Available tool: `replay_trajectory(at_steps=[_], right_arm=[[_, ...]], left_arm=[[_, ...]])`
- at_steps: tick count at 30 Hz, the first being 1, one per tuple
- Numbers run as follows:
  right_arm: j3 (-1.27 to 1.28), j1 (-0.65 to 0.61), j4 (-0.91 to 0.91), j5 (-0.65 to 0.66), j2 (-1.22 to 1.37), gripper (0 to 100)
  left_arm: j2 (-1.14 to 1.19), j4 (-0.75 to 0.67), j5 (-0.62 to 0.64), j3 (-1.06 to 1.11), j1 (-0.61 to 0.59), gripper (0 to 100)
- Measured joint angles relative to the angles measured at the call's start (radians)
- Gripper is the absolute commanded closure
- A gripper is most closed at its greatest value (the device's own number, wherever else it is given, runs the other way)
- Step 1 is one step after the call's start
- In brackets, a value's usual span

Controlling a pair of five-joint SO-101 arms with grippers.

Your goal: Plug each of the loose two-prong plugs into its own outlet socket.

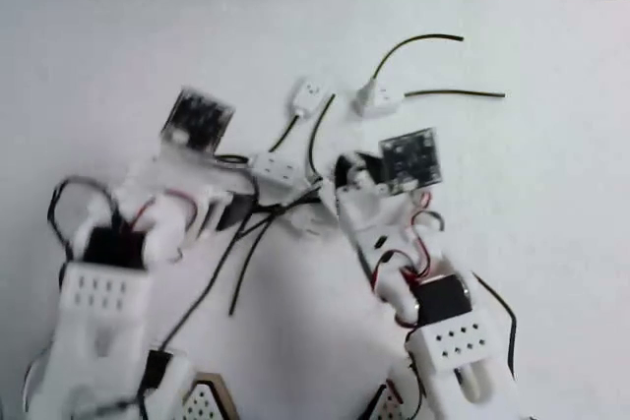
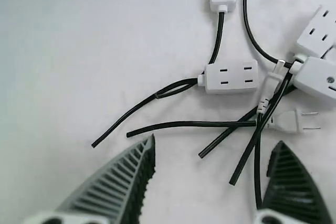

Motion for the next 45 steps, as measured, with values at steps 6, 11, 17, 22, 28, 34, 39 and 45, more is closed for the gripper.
replay_trajectory(at_steps=[6, 11, 17, 22, 28, 34, 39, 45], right_arm=[[0.0, 0.104, -0.135, -0.071, 0.201, 98.1], [-0.08, 0.121, -0.17, -0.075, 0.419, 98.1], [-0.129, 0.173, -0.173, -0.126, 0.496, 98.1], [-0.13, 0.173, -0.173, -0.129, 0.496, 98.1], [-0.13, 0.173, -0.173, -0.129, 0.496, 98.1], [-0.13, 0.173, -0.173, -0.129, 0.496, 98.1], [-0.13, 0.173, -0.173, -0.129, 0.496, 98.1], [-0.13, 0.173, -0.173, -0.129, 0.496, 98.1]], left_arm=[[0.351, 0.0, -0.167, -0.23, -0.002, 61], [0.621, 0.0, -0.37, -0.433, -0.002, 61], [0.907, 0.0, -0.583, -0.675, -0.002, 61], [1.128, 0.0, -0.694, -0.862, 0.005, 61], [1.347, 0.0, -0.76, -1.031, 0.038, 61], [1.485, 0.0, -0.767, -1.119, 0.066, 62], [1.533, 0.006, -0.766, -1.169, 0.071, 76], [1.533, 0.078, -0.766, -1.177, 0.081, 89]])
